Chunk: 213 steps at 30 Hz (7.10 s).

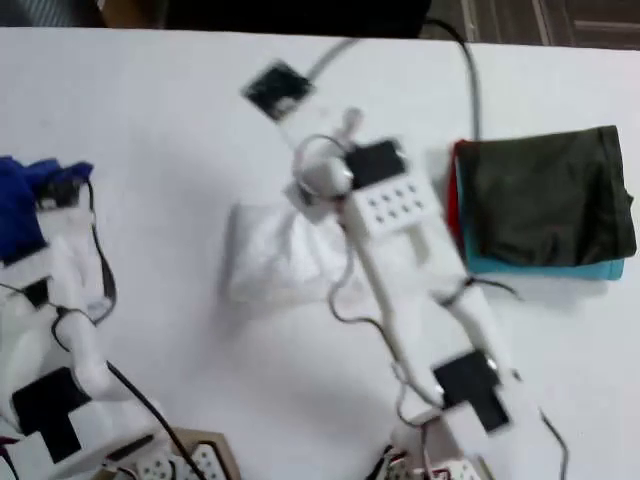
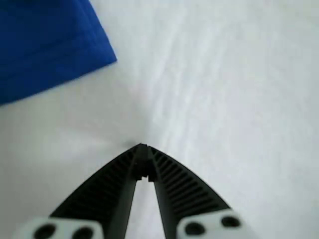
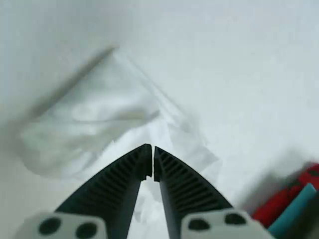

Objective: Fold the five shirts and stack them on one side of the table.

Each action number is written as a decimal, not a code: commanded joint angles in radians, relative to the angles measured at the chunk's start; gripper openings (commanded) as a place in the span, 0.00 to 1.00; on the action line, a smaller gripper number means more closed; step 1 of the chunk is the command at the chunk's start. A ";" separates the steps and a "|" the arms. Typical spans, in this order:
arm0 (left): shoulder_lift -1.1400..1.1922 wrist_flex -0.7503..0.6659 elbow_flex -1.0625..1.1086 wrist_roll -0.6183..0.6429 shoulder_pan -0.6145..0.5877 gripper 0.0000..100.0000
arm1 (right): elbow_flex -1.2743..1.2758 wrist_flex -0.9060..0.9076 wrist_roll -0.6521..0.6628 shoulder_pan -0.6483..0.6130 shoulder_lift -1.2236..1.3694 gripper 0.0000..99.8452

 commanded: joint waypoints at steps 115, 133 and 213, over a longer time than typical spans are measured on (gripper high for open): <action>-0.055 -0.074 0.070 0.120 -0.008 0.03 | 0.348 0.206 0.063 0.022 -0.105 0.02; -0.057 -0.074 0.070 0.120 -0.008 0.03 | 0.321 -0.056 0.069 0.056 0.076 0.02; -0.058 -0.083 0.070 0.121 -0.006 0.03 | -0.138 0.219 0.190 0.294 0.188 0.02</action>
